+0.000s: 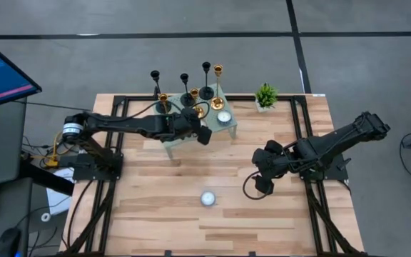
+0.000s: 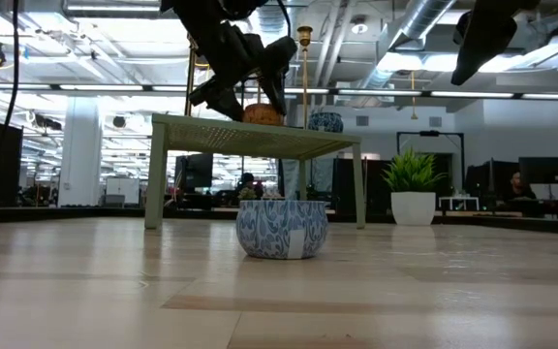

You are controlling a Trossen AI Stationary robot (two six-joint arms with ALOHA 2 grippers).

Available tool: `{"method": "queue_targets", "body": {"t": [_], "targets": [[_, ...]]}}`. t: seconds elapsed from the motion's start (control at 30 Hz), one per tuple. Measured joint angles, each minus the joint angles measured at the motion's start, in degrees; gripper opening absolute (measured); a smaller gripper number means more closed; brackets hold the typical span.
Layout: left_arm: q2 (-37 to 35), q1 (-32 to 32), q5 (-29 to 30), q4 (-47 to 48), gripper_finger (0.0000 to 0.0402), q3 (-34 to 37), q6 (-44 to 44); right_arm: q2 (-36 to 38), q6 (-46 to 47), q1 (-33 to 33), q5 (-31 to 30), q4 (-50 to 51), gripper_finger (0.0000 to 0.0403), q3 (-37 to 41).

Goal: Pick & Place candle stick holders
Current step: Put the orange scented candle on the shelf, then put the blue scented candle on the shelf

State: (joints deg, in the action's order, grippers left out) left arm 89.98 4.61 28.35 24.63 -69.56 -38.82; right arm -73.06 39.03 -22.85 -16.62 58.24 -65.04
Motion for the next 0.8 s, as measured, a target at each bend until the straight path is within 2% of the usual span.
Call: {"method": "queue_targets", "body": {"t": [0.63, 0.8], "targets": [[-6.8, -1.6, 3.8, -0.1, 0.0334, 0.0, 7.7, 0.0, -0.2, 0.0, 0.1, 0.0, 0.0352, 0.0], [-9.4, -3.4, 2.4, -0.2, 0.0334, 0.0, 8.6, 0.0, -0.4, 0.0, 0.1, -0.2, 0.0352, 0.0]]}}
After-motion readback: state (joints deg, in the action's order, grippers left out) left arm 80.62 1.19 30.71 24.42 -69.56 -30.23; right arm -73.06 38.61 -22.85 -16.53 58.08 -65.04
